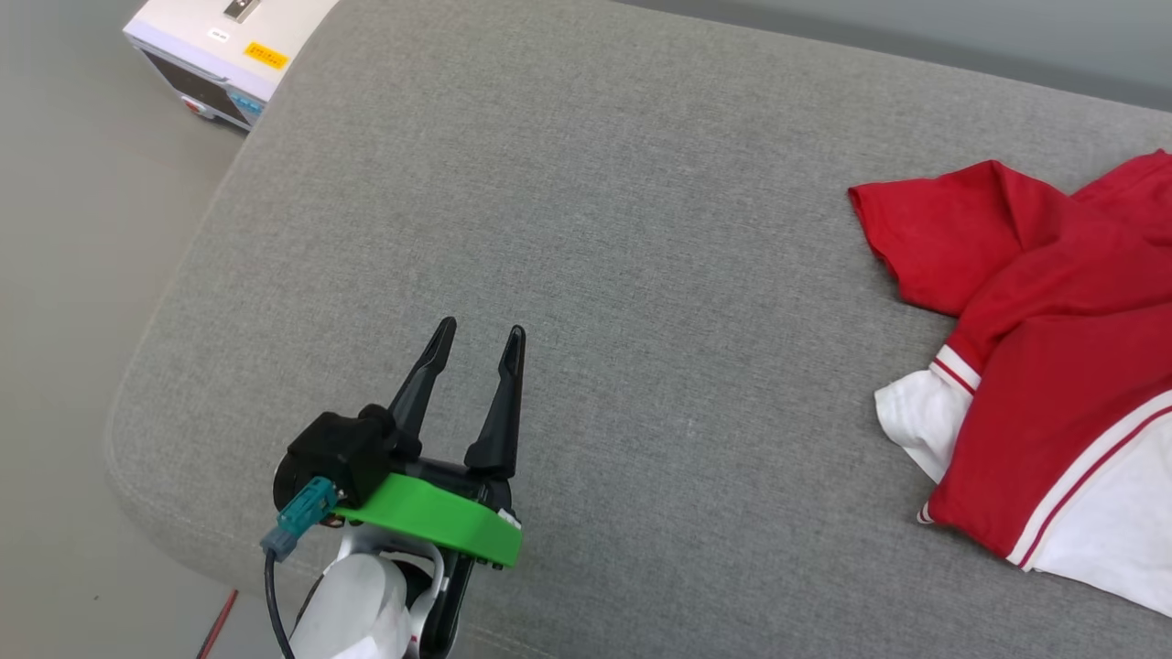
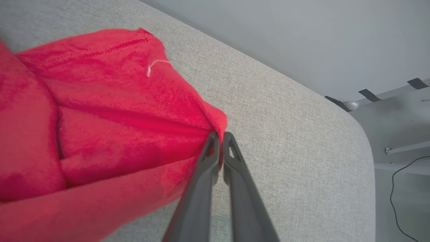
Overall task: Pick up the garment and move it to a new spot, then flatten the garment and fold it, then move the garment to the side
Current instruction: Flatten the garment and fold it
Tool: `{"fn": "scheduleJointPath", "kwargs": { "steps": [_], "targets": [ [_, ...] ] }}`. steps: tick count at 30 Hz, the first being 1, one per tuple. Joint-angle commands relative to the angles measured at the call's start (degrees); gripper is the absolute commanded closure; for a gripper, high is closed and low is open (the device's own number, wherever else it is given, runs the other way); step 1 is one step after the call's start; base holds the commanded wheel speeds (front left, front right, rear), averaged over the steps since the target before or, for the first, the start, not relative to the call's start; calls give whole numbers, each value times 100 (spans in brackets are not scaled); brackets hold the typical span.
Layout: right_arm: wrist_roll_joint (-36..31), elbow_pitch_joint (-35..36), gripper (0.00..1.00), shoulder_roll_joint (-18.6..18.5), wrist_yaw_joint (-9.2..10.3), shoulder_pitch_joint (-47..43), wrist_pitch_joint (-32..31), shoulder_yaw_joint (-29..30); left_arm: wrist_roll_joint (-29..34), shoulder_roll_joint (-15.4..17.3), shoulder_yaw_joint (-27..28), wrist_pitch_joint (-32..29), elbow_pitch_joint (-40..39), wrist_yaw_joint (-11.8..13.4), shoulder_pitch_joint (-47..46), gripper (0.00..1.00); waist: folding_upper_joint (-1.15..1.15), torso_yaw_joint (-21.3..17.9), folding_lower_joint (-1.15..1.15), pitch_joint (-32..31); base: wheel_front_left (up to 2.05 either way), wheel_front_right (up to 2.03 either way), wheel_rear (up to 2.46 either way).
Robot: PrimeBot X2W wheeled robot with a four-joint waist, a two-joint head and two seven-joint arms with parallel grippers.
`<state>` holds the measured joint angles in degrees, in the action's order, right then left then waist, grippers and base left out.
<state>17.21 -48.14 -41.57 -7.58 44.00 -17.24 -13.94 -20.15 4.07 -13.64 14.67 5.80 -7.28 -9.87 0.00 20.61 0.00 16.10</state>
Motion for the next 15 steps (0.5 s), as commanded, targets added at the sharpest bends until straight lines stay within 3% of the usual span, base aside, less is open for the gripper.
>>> {"fn": "scheduleJointPath", "kwargs": {
  "steps": [1, 9, 15],
  "targets": [
    [-91, -45, 0, 119, 9, 12, 136, 59, 8, 54, 5, 33, 2, -20, -100, 0, 0, -89, 0, -57, 0, 0, 0],
    [-115, 131, 0, 669, 9, -145, 1078, 450, -43, 128, 0, 33, 76, -21, -54, 0, 0, -543, 0, -450, 0, 0, 0],
    [101, 911, 0, 1071, 9, -551, 1829, 621, -130, 141, 3, 33, 156, -21, 50, 0, 0, -992, 0, -808, 0, 0, 0]
  ]
}}
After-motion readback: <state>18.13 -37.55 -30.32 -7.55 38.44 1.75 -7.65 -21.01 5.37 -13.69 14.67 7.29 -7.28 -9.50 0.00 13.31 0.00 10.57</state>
